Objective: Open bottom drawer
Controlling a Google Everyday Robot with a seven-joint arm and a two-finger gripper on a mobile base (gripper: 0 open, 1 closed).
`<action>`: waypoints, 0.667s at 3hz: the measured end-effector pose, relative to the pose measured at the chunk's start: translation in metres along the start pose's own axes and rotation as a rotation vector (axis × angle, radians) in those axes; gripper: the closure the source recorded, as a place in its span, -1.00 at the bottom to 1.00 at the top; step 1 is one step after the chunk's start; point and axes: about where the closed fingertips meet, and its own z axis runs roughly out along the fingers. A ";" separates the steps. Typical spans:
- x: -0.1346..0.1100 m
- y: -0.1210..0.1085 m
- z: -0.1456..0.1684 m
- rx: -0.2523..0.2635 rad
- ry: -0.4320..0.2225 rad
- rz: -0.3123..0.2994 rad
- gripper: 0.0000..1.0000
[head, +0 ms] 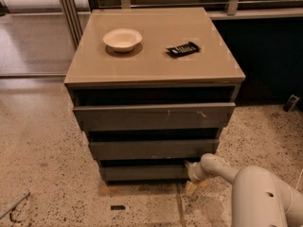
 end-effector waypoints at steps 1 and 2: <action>0.004 0.015 -0.010 -0.050 0.028 0.062 -1.00; 0.007 0.029 -0.018 -0.091 0.037 0.120 -1.00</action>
Offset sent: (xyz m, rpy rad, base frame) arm -0.0471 -0.0195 0.0155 -0.0104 0.2032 -0.1230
